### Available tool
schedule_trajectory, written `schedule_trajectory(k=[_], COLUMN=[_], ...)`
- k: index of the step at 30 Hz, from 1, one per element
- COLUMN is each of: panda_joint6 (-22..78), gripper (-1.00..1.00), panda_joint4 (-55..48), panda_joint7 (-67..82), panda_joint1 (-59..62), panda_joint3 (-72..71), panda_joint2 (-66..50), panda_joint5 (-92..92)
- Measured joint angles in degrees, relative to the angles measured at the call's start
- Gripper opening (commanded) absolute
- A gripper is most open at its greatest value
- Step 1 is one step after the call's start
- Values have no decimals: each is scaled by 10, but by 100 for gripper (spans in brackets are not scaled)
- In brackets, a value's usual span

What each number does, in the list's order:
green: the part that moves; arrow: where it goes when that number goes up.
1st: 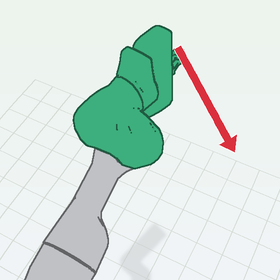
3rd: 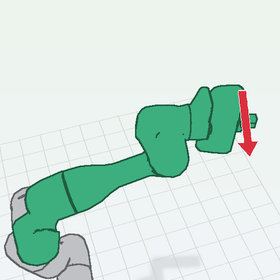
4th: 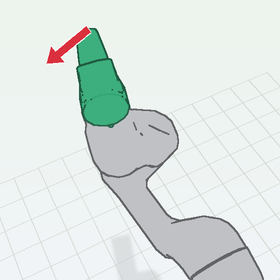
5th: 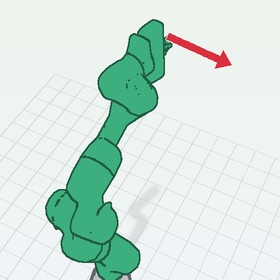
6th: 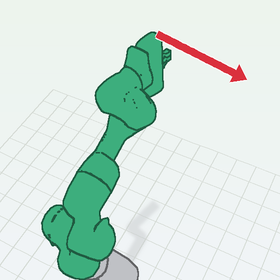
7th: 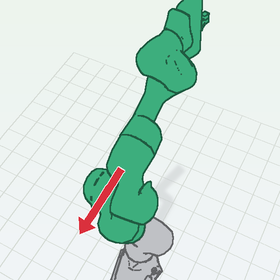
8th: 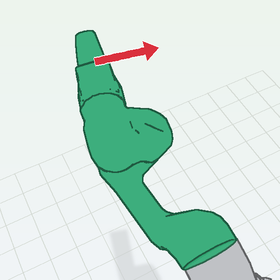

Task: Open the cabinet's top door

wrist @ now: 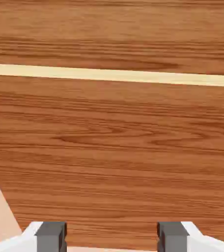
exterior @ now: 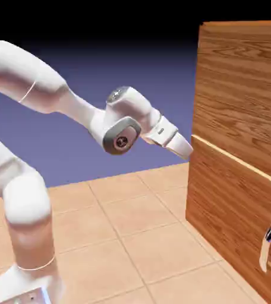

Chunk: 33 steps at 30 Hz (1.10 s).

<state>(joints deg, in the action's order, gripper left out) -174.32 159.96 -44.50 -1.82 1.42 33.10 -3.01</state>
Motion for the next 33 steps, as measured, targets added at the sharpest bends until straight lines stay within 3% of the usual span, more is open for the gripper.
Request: schedule_trajectory(k=[33], panda_joint6=[-86], gripper=[0], panda_joint4=[-285], panda_joint7=[-560], panda_joint1=[-310], panda_joint3=[389], panda_joint2=[122], panda_joint5=[-822])
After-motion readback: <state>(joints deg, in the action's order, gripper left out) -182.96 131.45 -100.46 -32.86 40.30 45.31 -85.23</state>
